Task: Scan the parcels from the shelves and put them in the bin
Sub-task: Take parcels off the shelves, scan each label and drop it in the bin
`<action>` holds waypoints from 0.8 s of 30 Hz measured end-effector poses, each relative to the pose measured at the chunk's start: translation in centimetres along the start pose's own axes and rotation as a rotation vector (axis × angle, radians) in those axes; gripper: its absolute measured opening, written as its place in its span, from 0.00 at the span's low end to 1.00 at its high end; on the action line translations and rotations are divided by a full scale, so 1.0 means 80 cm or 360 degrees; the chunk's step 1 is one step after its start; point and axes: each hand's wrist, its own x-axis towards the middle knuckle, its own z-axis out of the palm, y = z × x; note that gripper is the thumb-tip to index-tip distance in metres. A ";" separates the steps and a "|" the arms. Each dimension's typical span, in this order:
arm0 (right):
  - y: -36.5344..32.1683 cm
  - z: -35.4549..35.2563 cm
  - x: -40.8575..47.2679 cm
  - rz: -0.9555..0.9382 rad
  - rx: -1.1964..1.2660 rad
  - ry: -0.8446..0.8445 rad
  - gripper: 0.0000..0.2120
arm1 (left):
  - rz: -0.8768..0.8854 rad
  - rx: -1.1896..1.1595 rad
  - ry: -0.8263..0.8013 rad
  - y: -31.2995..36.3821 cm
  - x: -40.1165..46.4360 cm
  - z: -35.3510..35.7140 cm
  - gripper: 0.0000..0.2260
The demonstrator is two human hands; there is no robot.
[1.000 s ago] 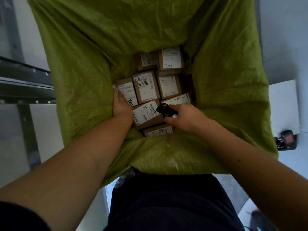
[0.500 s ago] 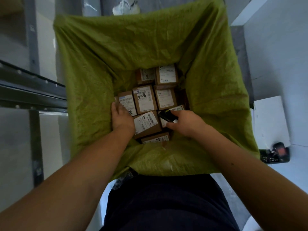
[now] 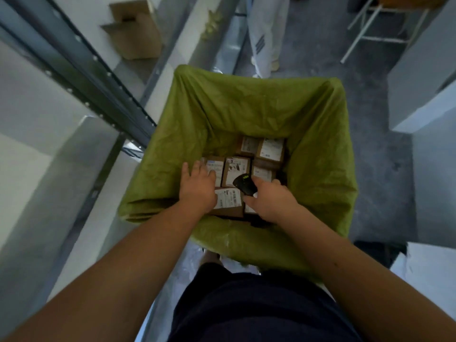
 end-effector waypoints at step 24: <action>-0.281 0.040 -0.271 -0.1722 -0.0676 0.0117 0.28 | -0.1553 -0.0909 0.0556 -0.166 -0.547 0.029 0.40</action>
